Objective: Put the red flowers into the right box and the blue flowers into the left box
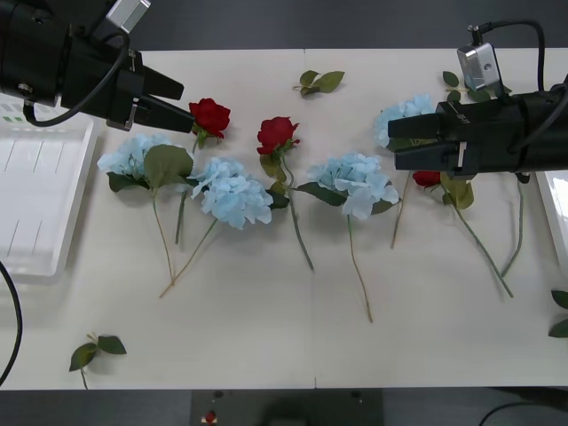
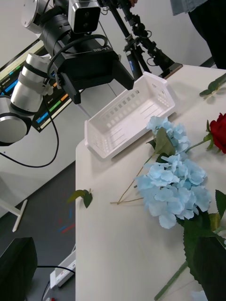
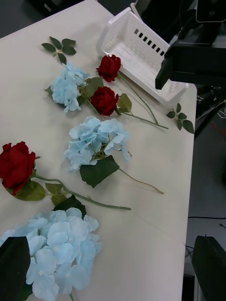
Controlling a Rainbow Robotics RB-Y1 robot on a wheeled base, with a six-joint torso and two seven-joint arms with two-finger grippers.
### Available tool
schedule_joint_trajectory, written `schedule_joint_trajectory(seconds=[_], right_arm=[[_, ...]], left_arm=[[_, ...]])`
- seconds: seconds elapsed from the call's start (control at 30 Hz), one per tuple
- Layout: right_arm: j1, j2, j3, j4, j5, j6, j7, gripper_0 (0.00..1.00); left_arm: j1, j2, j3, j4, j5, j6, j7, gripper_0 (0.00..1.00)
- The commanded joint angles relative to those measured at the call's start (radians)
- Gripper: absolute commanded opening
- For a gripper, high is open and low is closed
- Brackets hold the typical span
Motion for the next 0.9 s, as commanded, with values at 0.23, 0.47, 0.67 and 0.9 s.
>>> schedule_joint_trajectory(seconds=[0.23, 0.47, 0.67, 0.9], right_arm=[[-0.001, 0.015, -0.021, -0.022, 0.005, -0.002, -0.015, 1.0], [-0.001, 0.015, -0.021, -0.022, 0.005, -0.002, -0.015, 1.0], [-0.001, 0.015, -0.021, -0.022, 0.005, -0.002, -0.015, 1.0], [0.063, 0.048, 0.021, -0.013, 0.029, 0.002, -0.015, 1.0]], left_arm=[[-0.023, 0.011, 0.019, -0.021, 0.003, 0.003, -0.015, 1.0], [-0.023, 0.011, 0.019, -0.021, 0.003, 0.003, -0.015, 1.0], [-0.029, 0.006, 0.018, -0.022, 0.024, -0.017, -0.012, 1.0], [-0.041, 0.052, -0.047, -0.051, 0.024, -0.062, 0.054, 1.0]])
